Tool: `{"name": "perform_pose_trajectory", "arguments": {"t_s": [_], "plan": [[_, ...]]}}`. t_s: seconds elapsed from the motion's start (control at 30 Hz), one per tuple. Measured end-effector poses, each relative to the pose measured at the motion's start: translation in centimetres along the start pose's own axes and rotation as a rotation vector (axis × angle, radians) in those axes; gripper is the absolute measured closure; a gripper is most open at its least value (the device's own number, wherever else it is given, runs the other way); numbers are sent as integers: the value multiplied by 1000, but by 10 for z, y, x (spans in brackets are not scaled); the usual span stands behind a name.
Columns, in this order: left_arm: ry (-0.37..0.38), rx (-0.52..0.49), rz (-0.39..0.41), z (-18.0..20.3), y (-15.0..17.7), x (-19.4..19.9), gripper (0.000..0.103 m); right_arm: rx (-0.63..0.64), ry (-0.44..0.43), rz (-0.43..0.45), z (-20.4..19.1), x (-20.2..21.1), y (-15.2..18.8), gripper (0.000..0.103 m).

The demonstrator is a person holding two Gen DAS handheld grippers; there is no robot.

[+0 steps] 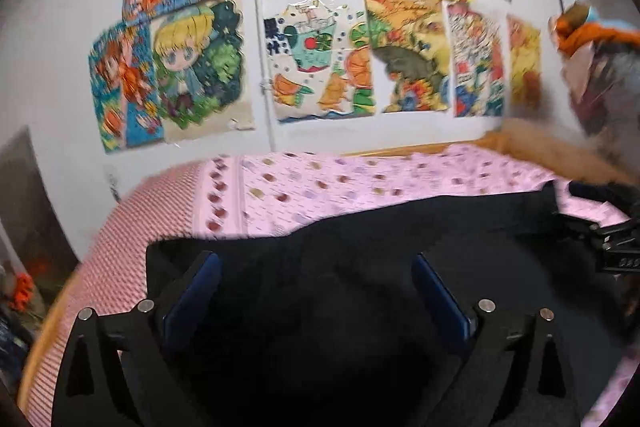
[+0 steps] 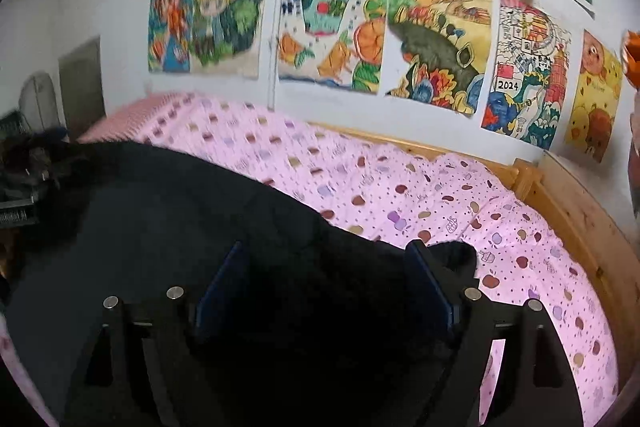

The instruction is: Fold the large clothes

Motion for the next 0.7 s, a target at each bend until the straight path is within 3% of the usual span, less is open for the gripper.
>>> {"name": "perform_pose_trajectory", "arguments": {"t_s": [0.17,0.33,0.5,0.7], "plan": [[142,18,-79,19,30,8,5,-19,-121,-7,-11,35,13,21],[215,-20,-159,35,61,5,5,35,-227,-108,-32,43,56,20],[190,-134,-145,45,68,4,5,86,-257,-140,-42,41,78,20],[129,-156,-162,42,65,-10,3,60,-227,-165,-43,18,76,12]]}}
Point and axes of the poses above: each gripper's, at about its wrist camera, not at the fingertips, and x roughly against the way its jaws point, z to its right, y to its underside, the point moved 10 cm from there along -x, roughly the way its jaws point, and after that the axes turned 9 degrees about y, right-handed, at the moved point
